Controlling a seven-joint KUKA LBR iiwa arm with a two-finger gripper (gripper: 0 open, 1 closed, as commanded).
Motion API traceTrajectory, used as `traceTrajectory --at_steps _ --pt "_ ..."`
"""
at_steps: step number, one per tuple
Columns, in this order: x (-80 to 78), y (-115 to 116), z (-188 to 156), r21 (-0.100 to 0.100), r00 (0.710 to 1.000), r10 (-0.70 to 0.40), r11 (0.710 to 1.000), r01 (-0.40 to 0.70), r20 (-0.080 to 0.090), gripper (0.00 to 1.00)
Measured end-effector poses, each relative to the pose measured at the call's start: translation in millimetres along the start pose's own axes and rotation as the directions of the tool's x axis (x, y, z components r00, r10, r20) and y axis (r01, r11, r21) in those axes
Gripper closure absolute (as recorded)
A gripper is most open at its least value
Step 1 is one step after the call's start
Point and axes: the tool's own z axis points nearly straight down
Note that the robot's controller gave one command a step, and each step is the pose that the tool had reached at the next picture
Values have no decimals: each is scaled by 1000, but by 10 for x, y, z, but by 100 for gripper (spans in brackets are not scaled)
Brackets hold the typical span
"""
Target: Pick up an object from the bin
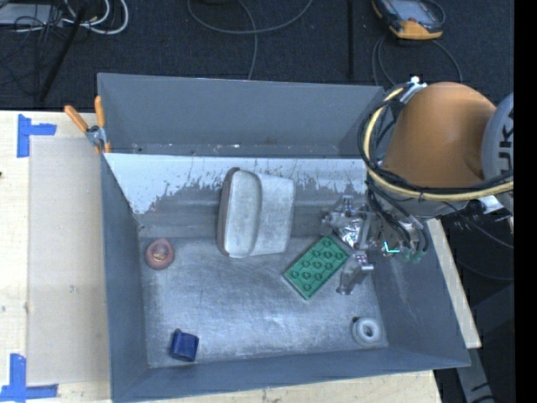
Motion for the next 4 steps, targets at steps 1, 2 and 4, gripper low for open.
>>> traceTrajectory --at_steps 1,2,4 --pt "-446 -428 776 1 983 -185 983 185 4 0" --pt "-733 -7 1599 4 976 -217 976 217 4 0" --pt "-658 -102 598 6 945 -326 945 326 16 100"
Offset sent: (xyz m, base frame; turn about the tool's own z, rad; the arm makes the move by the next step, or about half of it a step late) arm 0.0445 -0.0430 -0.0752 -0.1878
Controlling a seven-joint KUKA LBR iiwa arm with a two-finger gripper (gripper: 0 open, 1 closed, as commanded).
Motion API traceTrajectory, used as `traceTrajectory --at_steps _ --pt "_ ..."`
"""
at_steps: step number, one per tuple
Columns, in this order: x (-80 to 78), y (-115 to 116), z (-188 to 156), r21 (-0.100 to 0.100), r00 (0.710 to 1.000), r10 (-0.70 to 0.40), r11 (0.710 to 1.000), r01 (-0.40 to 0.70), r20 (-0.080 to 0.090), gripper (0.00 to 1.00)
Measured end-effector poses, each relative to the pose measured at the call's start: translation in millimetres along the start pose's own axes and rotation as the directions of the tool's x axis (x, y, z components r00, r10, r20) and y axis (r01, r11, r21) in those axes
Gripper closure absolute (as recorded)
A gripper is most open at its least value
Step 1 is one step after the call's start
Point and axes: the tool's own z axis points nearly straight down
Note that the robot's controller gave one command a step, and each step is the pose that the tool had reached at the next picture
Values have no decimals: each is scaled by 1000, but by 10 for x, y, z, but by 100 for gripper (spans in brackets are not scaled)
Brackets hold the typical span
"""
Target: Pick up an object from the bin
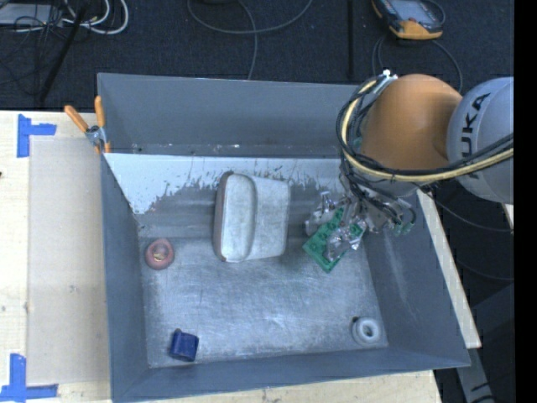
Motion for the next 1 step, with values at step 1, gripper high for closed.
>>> traceTrajectory --at_steps 1 --pt "-89 24 -768 0 1000 2 1000 -2 2 100"
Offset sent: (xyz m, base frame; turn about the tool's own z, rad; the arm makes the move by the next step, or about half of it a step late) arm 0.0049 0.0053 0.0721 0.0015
